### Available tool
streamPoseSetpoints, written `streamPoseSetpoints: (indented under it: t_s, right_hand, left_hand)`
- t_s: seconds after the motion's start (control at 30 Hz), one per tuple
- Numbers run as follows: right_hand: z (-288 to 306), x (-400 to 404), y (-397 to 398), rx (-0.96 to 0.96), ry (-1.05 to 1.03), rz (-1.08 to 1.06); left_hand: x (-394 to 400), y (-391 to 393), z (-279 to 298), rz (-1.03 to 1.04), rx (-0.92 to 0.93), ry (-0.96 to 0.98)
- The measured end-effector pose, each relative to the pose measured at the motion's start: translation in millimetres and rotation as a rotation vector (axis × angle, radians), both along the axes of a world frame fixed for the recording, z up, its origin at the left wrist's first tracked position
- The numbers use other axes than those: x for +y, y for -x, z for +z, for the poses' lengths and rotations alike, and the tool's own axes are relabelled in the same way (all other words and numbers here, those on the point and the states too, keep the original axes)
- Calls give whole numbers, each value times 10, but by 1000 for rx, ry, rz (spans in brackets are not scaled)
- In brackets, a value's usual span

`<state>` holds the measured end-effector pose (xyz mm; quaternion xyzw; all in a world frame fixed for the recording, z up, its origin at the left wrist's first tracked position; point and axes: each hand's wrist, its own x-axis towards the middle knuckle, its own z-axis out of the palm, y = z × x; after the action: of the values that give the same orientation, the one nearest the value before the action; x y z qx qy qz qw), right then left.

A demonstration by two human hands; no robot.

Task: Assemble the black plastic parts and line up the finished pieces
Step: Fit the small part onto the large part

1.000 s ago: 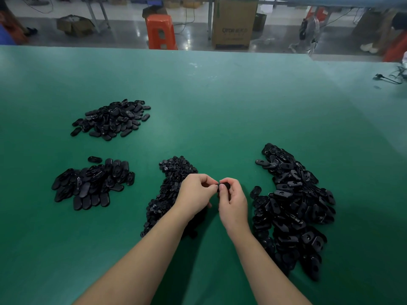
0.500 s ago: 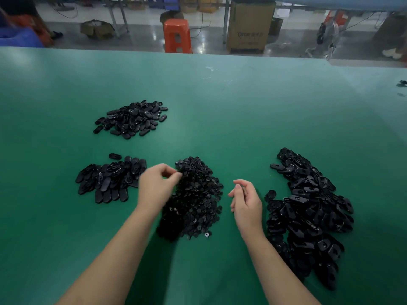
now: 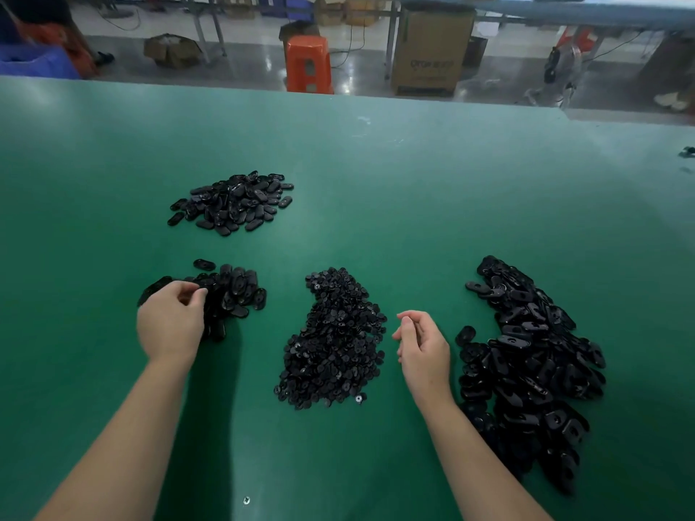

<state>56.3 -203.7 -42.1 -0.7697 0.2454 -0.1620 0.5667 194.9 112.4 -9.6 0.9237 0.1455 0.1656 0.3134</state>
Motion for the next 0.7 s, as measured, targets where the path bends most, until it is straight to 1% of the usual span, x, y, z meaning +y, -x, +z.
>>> streamPoseSetpoints:
  t_s: [0.07,0.2,0.3,0.4,0.47,0.63,0.67,0.7]
  right_hand:
    - [4,3,-2,7,15,1]
    - [6,7,-3,17,33,1]
    - [12,11,4,18,38,10]
    - [15,14,6,24,47,16]
    - [36,29,-4,47,32,51]
    - [282,-212,-90,215,38,240]
    - [368,-328,-119,256,97,281]
    - [458,-464,-149,310,217,314]
  left_hand:
    - [-124,41,-17,-114,-30,-5]
    - [-505,177,-80,-426,-29,-27]
    - [-807,238,-168,-572,-1,-28]
    - [-983,243,-275,-580,4,23]
    - [-997,238,-330,-537,6,-4]
    - [-999,206,-426,-536,-16,1]
    - [-1008,209,-431,-540,-11,-17]
    - [-1018,205,-438,-540,-6,-40]
